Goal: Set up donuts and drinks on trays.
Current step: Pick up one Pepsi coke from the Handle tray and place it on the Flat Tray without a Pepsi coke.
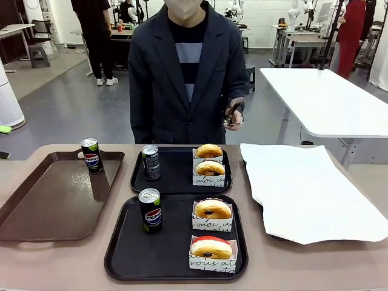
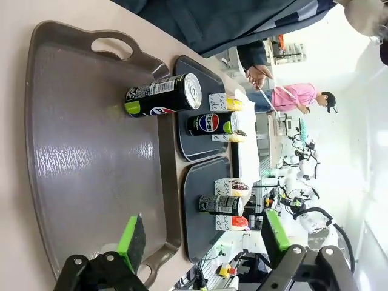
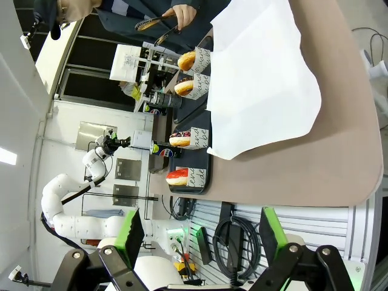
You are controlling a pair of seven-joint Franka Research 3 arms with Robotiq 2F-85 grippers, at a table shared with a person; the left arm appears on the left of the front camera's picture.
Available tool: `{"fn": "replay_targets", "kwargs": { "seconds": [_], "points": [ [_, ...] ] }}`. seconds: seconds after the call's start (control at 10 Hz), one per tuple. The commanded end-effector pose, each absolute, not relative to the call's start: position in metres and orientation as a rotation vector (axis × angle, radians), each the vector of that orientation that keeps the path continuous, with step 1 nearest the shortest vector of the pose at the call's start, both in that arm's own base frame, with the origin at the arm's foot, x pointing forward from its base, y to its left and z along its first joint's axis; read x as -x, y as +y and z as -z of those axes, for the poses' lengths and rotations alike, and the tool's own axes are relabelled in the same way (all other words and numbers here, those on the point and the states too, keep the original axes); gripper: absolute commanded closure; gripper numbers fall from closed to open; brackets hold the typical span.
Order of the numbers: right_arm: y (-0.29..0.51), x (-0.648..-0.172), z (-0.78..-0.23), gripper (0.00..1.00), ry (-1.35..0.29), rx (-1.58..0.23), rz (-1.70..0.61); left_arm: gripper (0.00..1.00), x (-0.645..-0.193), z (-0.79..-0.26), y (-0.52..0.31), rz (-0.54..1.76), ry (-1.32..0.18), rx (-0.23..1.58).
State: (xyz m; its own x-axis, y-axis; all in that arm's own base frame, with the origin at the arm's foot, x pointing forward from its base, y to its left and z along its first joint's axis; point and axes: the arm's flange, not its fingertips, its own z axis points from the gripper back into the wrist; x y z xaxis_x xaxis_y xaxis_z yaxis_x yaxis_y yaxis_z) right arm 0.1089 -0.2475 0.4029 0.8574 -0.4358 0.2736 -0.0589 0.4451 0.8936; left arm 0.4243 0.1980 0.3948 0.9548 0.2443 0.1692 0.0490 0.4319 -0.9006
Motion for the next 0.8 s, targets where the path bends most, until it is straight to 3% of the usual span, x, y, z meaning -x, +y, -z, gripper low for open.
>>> {"fn": "replay_targets", "kwargs": {
  "seconds": [0.0, 0.7],
  "points": [
    [-0.2492, -0.0999, -0.403, 0.0, -0.538, -1.111, 0.237, 0.0, -0.4198, -0.3952, 0.1983, -0.109, -0.307, 1.129],
    [-0.2492, -0.0999, -0.403, 0.0, -0.538, -1.111, 0.237, 0.0, -0.4198, -0.3952, 0.1983, -0.109, -0.307, 1.129]
  ]
}}
